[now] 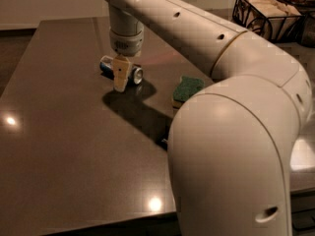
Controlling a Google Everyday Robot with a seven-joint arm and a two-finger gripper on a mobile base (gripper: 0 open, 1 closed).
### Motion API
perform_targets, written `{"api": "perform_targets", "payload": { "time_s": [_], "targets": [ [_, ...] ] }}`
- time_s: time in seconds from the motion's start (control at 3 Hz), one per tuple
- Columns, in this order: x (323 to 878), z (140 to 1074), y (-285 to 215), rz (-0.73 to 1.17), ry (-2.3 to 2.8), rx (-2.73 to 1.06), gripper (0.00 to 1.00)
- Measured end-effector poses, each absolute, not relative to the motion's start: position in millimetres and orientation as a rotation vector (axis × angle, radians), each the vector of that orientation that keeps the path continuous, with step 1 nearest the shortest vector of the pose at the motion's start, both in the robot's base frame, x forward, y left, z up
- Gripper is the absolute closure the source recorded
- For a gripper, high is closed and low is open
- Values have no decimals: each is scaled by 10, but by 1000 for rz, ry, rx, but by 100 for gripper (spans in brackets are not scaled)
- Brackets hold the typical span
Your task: Pick redbull can
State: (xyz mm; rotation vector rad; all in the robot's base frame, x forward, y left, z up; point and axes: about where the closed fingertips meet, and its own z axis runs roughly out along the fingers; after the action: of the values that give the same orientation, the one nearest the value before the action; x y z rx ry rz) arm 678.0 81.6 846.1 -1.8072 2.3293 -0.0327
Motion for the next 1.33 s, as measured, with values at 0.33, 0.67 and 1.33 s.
{"api": "perform_targets", "payload": {
  "time_s": [0.33, 0.67, 1.33],
  "targets": [
    [6771, 8472, 866, -32, 2315, -1836, 39],
    [6752, 8578, 880, -17, 2282, -1865, 64],
    [6714, 9303, 875, 60, 2093, -1943, 100]
  ]
}}
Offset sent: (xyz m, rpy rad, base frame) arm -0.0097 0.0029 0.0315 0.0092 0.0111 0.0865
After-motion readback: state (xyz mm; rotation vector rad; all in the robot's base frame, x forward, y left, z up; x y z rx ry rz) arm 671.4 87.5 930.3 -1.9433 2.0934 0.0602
